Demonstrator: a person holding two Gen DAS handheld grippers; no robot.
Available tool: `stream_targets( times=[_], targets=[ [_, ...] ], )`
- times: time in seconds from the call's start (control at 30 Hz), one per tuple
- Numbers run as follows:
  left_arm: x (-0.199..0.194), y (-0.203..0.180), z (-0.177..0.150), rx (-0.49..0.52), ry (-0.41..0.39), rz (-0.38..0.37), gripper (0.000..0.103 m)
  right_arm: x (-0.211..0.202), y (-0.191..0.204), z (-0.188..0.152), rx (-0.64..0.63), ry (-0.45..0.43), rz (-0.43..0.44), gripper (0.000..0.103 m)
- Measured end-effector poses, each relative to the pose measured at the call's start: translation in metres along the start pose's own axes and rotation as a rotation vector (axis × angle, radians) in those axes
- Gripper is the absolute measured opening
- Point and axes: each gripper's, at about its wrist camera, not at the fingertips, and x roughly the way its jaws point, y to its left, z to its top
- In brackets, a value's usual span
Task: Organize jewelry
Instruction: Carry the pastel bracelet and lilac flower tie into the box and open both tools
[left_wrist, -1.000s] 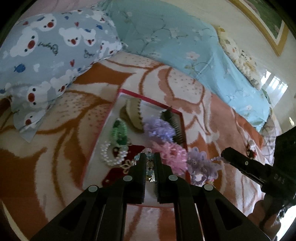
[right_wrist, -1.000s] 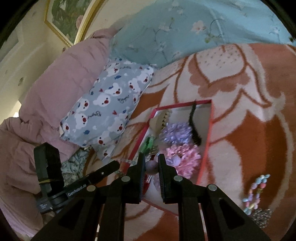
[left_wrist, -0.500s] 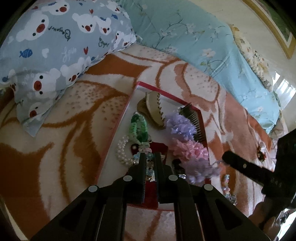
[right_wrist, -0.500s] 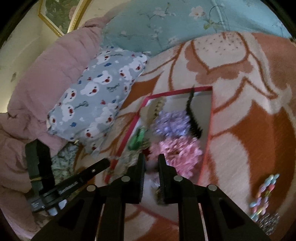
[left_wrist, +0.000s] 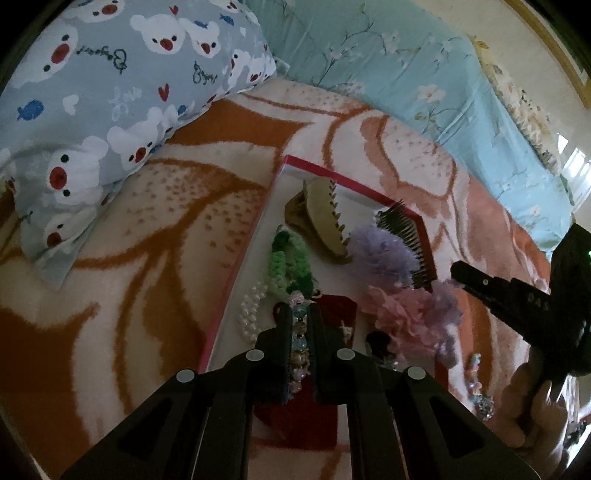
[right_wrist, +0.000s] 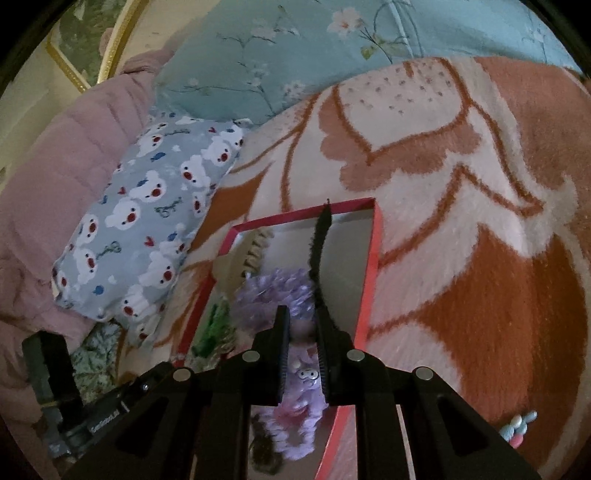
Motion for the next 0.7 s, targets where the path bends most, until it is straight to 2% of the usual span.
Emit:
stream_targets(
  times=[0.27, 0.7],
  targets=[
    [0.024, 0.006, 0.000, -0.012, 0.035, 0.022, 0.007, 0.021, -0.004, -0.003, 0.001, 0.027, 0.008, 0.014],
    [0.028, 0.007, -0.004, -0.017, 0.048, 0.028, 0.007, 0.025, -0.004, -0.010, 0.000, 0.039, 0.006, 0.018]
  ],
)
